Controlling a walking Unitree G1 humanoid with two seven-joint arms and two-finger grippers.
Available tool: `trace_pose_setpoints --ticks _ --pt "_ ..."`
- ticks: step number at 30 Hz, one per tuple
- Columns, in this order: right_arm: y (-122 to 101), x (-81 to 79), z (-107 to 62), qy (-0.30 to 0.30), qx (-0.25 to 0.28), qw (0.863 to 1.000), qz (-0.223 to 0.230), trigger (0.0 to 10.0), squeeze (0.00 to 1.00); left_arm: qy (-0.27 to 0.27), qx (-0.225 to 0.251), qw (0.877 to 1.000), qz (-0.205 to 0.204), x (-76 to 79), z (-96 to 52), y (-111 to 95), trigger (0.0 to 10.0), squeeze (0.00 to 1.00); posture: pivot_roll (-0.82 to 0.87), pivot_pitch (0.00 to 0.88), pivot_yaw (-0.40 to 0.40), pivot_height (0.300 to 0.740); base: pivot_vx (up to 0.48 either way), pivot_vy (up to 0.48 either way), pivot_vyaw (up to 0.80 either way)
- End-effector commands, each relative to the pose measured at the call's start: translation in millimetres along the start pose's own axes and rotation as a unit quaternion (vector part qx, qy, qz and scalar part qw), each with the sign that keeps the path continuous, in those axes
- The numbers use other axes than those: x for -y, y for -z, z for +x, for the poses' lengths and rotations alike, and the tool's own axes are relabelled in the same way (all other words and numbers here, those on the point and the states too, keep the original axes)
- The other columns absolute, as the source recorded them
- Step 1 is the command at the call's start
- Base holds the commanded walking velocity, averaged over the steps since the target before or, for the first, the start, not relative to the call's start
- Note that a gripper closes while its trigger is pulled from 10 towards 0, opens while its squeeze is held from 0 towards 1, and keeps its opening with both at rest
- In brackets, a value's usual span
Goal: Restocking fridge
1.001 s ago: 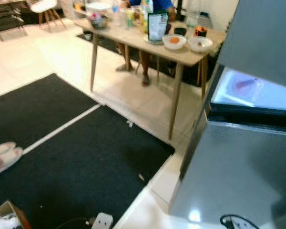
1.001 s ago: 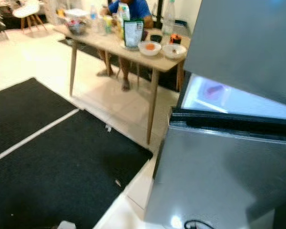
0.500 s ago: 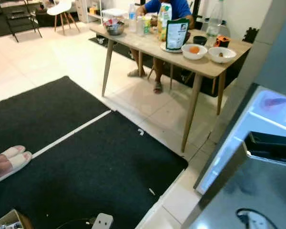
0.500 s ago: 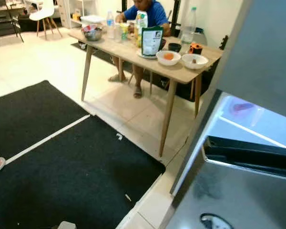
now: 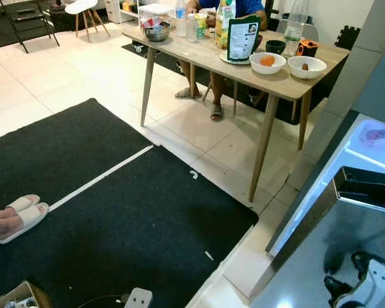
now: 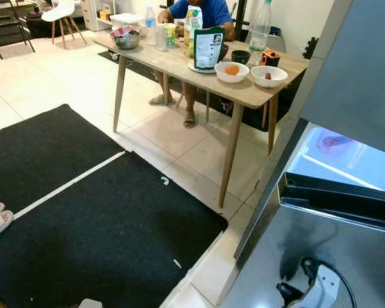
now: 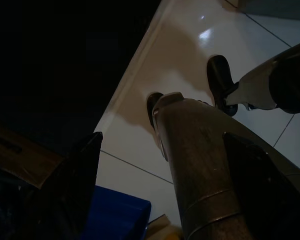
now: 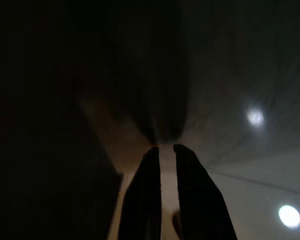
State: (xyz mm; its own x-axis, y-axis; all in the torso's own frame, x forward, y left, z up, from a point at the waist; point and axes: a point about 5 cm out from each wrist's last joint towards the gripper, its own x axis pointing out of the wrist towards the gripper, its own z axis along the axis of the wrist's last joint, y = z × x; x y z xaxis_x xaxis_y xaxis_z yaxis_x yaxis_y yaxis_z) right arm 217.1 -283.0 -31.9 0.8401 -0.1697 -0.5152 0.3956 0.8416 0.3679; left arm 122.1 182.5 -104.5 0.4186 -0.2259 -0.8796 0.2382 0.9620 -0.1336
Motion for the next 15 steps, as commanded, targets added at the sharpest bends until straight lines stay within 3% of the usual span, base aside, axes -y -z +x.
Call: trace_pose_setpoints --ticks 1,2,7,9,12,14,15 --pt "-45.0 -17.1 13.5 -0.024 0.082 0.996 -0.016 10.0 0.00 0.009 -0.031 0.999 -0.005 4.6 -2.1 17.3 10.0 0.00 -0.06 0.072 -0.031 0.740 0.000 0.000 0.00" --pt "-45.0 -17.1 13.5 -0.024 0.082 0.996 -0.016 10.0 0.00 0.009 -0.031 0.999 -0.005 4.6 -2.1 17.3 10.0 0.00 -0.06 0.072 -0.031 0.740 0.000 0.000 0.00" --pt "-103.9 -61.5 30.3 -0.068 0.164 0.984 -0.031 10.0 0.00 0.009 -0.029 1.000 -0.008 5.2 -2.2 17.9 10.0 0.00 -0.05 0.075 -0.044 0.740 0.000 0.000 0.00" --pt "-103.9 -61.5 30.3 -0.068 0.164 0.984 -0.031 10.0 0.00 0.009 -0.029 1.000 -0.008 5.2 -2.2 17.9 10.0 0.00 -0.05 0.075 -0.044 0.740 0.000 0.000 0.00" --pt "-134.6 -92.2 34.6 -0.107 0.206 0.972 -0.029 10.0 0.00 0.009 -0.027 1.000 -0.012 6.4 -2.0 18.4 10.0 0.00 -0.03 0.079 -0.058 0.740 0.000 0.000 0.00" --pt "-137.1 -98.7 35.1 -0.120 0.209 0.970 -0.036 10.0 0.00 0.008 -0.026 1.000 -0.015 6.9 -1.9 18.7 10.0 0.00 -0.03 0.082 -0.063 0.740 0.000 0.000 0.00" --pt "-127.3 -98.7 35.9 -0.126 0.191 0.972 -0.049 10.0 0.00 0.008 -0.026 0.999 -0.018 7.6 -2.0 19.8 10.0 0.00 -0.03 0.083 -0.065 0.740 0.000 0.000 0.00"
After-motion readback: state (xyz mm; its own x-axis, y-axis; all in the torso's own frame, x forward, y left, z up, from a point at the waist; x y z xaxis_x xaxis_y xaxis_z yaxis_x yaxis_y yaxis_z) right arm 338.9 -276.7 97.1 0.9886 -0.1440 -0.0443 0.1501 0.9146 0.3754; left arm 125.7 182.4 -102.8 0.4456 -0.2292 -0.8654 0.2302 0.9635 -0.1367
